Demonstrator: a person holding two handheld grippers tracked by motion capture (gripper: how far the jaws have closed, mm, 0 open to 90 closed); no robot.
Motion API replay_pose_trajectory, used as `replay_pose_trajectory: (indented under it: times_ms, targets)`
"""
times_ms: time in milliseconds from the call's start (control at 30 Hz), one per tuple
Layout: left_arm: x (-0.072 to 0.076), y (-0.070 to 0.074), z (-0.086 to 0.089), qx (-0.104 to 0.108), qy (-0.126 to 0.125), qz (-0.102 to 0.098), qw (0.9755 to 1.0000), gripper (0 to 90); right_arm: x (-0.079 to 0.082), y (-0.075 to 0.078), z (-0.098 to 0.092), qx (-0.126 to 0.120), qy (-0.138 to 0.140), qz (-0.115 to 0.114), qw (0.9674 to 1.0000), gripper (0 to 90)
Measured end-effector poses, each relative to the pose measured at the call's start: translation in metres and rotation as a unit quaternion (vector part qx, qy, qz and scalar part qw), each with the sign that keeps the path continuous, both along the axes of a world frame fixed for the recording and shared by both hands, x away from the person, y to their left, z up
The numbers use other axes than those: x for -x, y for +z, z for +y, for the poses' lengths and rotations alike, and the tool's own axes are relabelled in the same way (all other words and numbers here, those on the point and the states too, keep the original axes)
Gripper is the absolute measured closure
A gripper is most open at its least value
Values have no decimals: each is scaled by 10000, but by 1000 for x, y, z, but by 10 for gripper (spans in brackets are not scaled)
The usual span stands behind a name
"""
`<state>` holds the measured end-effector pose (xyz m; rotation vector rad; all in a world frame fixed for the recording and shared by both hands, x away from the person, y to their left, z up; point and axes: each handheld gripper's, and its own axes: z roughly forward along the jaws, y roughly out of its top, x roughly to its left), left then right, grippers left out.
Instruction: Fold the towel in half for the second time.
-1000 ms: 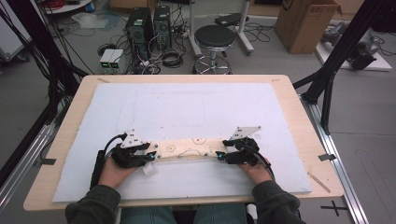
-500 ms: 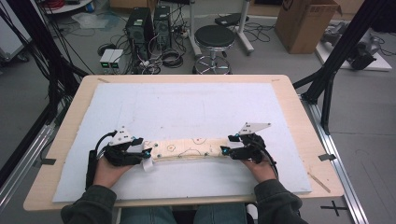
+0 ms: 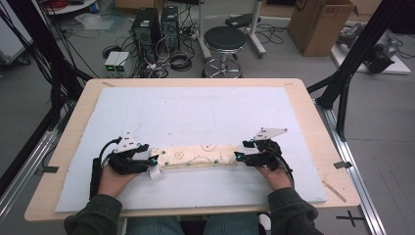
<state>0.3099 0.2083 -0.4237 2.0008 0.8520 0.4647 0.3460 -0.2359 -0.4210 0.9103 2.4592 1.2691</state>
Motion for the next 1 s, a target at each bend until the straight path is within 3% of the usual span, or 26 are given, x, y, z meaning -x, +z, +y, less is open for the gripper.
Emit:
replay_pose_trajectory:
  times_ms: [133, 433, 533, 667, 733, 867, 933, 1000]
  targets:
    - [0, 1, 2, 133, 65, -26, 9999, 423, -1, -2, -3, -55, -21, 64, 10000, 401]
    - [-8, 3, 4, 224, 228, -4, 9995, 458, -8, -2, -3, -156, 15, 115, 9998, 416]
    - [-13, 7, 2, 88, 403, 17, 9991, 459, -14, 3, -2, -219, 53, 149, 9996, 422]
    - [-16, 17, -3, -10, 340, 6, 9994, 473, -22, 16, 0, -259, 127, 149, 9995, 433]
    - [-20, 18, -3, 45, 339, 32, 9994, 482, -28, 23, 1, -207, 136, 149, 9996, 437]
    - [-29, 13, -1, 131, 387, 274, 9988, 502, -39, 30, 6, -176, 118, 204, 9996, 448]
    - [-33, 10, 0, 130, 410, 428, 9982, 508, -44, 28, 7, -234, 90, 260, 9993, 464]
    - [-35, 7, -1, 198, 423, 514, 9976, 507, -47, 22, 9, -139, 50, 429, 9990, 464]
